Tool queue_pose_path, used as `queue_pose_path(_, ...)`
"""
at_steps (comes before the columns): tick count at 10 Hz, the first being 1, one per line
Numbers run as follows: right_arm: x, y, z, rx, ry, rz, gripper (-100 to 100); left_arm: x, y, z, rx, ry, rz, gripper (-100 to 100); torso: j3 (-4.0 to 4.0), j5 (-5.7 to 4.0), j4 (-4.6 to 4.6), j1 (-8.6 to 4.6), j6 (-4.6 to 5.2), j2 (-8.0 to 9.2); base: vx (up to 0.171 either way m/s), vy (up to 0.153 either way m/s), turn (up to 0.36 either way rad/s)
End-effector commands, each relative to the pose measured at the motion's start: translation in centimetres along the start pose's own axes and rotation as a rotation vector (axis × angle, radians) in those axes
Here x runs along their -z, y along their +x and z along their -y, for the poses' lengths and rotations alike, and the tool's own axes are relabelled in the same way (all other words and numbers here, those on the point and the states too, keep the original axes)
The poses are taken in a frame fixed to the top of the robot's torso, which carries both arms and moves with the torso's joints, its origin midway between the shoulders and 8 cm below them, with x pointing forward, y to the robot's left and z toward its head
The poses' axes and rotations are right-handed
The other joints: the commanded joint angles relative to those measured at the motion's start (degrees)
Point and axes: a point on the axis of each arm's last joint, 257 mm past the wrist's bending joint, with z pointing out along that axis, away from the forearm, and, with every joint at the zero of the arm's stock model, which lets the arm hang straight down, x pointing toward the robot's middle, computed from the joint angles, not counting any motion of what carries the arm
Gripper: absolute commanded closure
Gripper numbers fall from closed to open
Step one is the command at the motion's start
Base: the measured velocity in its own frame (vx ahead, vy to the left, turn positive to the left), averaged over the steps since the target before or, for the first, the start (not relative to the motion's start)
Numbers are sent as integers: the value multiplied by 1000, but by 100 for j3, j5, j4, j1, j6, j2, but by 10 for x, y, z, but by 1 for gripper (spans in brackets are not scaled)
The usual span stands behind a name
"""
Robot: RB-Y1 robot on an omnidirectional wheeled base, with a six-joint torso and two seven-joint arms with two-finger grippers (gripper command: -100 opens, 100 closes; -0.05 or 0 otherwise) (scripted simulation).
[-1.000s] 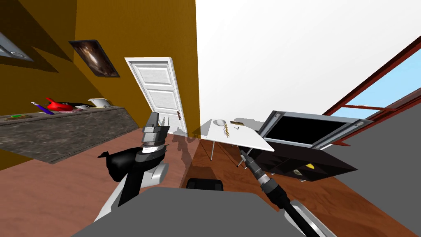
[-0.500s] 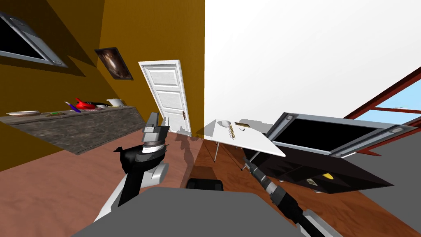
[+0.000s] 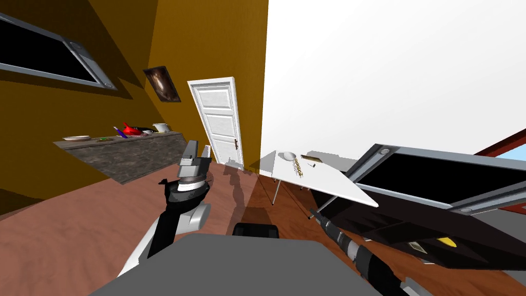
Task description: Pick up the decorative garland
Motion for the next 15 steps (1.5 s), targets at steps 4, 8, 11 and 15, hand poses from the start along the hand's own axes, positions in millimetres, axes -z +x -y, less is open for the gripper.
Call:
queue_pose_path(4,47,5,75,15,206,-87,-100,0,0,0,0,0,0,0,-4,0,-2,-7,3,-7,61,101,119)
queue_pose_path(8,97,0,128,44,371,-157,-100,0,0,0,0,0,0,0,-9,0,-3,-6,2,-14,84,98,108)
queue_pose_path(11,125,-5,152,62,453,-190,-100,0,0,0,0,0,0,0,-10,0,-3,-2,2,-17,90,92,93)
queue_pose_path(15,182,-17,191,88,606,-243,-100,0,0,0,0,0,0,0,-14,-1,-5,-4,1,-23,109,88,100)
